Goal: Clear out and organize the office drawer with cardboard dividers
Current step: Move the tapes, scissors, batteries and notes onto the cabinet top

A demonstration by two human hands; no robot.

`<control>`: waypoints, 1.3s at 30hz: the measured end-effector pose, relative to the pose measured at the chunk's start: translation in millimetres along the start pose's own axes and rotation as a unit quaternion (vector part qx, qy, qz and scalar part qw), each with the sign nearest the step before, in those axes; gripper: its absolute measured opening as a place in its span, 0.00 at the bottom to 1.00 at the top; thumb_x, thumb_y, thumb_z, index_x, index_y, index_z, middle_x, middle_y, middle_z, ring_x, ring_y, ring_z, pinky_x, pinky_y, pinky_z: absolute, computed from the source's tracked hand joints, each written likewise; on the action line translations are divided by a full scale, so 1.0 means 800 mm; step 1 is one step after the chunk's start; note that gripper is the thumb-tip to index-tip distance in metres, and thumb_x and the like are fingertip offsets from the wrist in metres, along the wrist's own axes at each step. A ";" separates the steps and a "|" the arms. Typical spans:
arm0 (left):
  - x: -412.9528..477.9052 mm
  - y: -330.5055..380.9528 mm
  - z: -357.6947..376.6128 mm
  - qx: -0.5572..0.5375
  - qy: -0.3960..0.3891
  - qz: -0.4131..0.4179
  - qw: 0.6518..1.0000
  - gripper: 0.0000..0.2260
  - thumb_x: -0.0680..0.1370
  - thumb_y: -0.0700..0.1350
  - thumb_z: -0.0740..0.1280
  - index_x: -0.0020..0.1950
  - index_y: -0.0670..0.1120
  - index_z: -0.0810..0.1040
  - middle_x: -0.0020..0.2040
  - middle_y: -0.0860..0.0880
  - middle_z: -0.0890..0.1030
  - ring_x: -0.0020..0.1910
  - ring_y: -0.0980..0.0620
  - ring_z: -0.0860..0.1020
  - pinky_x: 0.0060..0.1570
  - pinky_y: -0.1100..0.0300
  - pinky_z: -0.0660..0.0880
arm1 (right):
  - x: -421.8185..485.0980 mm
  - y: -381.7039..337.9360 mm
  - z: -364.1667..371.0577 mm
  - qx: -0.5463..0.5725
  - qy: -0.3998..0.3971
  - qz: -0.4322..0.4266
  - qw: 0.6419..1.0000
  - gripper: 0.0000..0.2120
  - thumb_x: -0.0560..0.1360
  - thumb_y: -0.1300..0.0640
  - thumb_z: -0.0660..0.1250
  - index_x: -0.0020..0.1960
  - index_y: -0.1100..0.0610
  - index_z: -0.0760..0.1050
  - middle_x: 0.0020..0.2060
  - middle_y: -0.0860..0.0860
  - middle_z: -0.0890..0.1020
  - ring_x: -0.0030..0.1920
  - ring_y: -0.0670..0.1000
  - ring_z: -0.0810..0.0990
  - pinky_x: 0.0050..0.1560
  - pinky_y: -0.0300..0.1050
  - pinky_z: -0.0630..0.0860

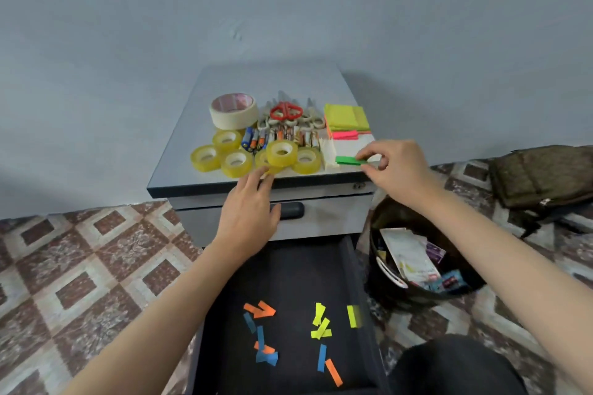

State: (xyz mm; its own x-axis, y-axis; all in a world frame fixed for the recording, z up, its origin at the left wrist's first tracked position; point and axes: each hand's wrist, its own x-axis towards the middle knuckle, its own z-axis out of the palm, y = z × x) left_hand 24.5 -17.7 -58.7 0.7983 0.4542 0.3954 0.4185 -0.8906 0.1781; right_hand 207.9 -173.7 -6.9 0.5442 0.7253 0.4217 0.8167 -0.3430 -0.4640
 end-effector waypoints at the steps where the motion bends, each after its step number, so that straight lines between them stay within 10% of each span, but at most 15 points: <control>1: 0.002 -0.002 -0.001 0.011 -0.006 0.001 1.000 0.23 0.72 0.40 0.71 0.65 0.35 0.73 0.66 0.39 0.73 0.63 0.39 0.72 0.59 0.48 0.72 | 0.011 0.004 -0.004 -0.014 -0.003 0.009 1.000 0.07 0.71 0.65 0.70 0.49 0.59 0.83 0.28 0.35 0.69 0.35 0.46 0.68 0.38 0.38 0.61; 4: 0.001 -0.004 0.001 0.013 -0.015 0.007 1.000 0.22 0.67 0.36 0.74 0.60 0.34 0.76 0.61 0.38 0.76 0.55 0.37 0.78 0.51 0.48 0.77 | 0.040 0.019 -0.006 -0.042 -0.029 0.021 0.998 0.09 0.73 0.63 0.68 0.51 0.57 0.83 0.43 0.48 0.84 0.44 0.51 0.77 0.44 0.41 0.67; 12: -0.009 -0.011 0.014 -0.017 -0.010 -0.035 0.999 0.25 0.69 0.36 0.72 0.64 0.32 0.72 0.65 0.39 0.73 0.59 0.41 0.77 0.50 0.52 0.77 | 0.075 0.031 0.019 -0.103 -0.096 0.032 0.990 0.12 0.75 0.63 0.63 0.55 0.56 0.81 0.54 0.53 0.82 0.57 0.55 0.75 0.54 0.45 0.71; 18: -0.009 -0.007 0.016 0.006 -0.035 -0.034 0.999 0.28 0.65 0.36 0.76 0.62 0.30 0.73 0.61 0.38 0.75 0.51 0.42 0.81 0.40 0.57 0.79 | 0.088 0.032 0.026 -0.132 -0.107 0.010 0.985 0.13 0.77 0.65 0.61 0.56 0.56 0.80 0.55 0.52 0.82 0.54 0.53 0.77 0.49 0.42 0.71; 39: -0.010 0.008 0.003 0.044 -0.089 -0.062 0.993 0.35 0.76 0.52 0.65 0.76 0.38 0.53 0.75 0.46 0.55 0.71 0.49 0.64 0.57 0.60 0.74 | 0.088 0.026 0.035 -0.147 -0.048 0.015 0.988 0.07 0.75 0.57 0.66 0.50 0.58 0.80 0.50 0.53 0.80 0.49 0.53 0.77 0.41 0.40 0.65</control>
State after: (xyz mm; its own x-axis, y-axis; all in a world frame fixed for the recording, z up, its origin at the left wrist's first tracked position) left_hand 22.3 -27.1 -62.7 0.7990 0.5636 0.2095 0.5477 -0.8260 0.1334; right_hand 258.1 -113.6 -8.7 0.5603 0.7605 0.3280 0.8283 -0.5137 -0.2237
